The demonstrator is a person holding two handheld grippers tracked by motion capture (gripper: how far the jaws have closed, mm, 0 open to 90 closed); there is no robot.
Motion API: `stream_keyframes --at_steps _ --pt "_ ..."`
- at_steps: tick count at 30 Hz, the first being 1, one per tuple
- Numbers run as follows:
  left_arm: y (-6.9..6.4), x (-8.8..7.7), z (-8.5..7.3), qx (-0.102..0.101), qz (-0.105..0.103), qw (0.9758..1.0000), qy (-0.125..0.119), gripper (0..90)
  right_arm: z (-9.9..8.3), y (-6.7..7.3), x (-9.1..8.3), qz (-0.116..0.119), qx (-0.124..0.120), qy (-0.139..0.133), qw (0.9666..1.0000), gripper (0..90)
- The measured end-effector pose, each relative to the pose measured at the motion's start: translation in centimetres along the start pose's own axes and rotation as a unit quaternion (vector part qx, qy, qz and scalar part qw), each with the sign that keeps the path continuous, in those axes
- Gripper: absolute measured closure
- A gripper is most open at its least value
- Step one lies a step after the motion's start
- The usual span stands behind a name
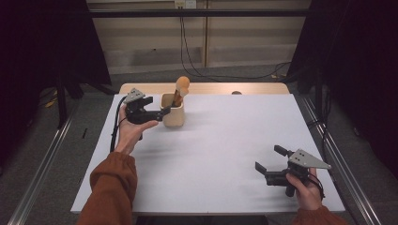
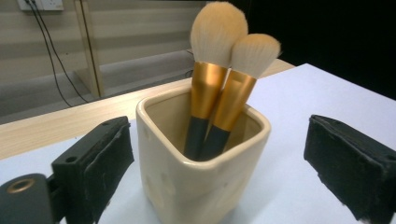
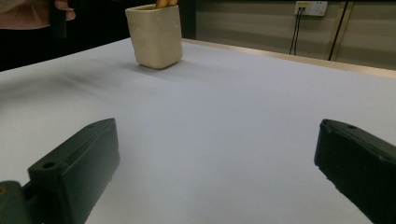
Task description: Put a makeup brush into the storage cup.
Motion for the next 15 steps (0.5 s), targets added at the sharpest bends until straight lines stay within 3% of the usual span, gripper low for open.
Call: stream_keyframes --at_steps 11,15 --pt "-0.5 -3.1 0.8 0.012 0.017 0.9998 -0.005 2.7 0.5 0.0 -0.1 -0.005 -0.002 -0.01 0.9999 0.0" --pt "-1.0 -4.0 0.5 0.013 0.008 0.9998 -0.009 2.3 0.5 0.1 -0.2 -0.007 -0.003 -0.01 0.9999 0.0"
Point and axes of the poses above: each handheld gripper's, and its own axes: x roughly forward along the jaws, z roughly out of its top, y roughly to its left, the point moved 7 cm from there along x, roughly forward along the jaws, and after that the axes turned 13 degrees about -y, right-handed, at the moved point
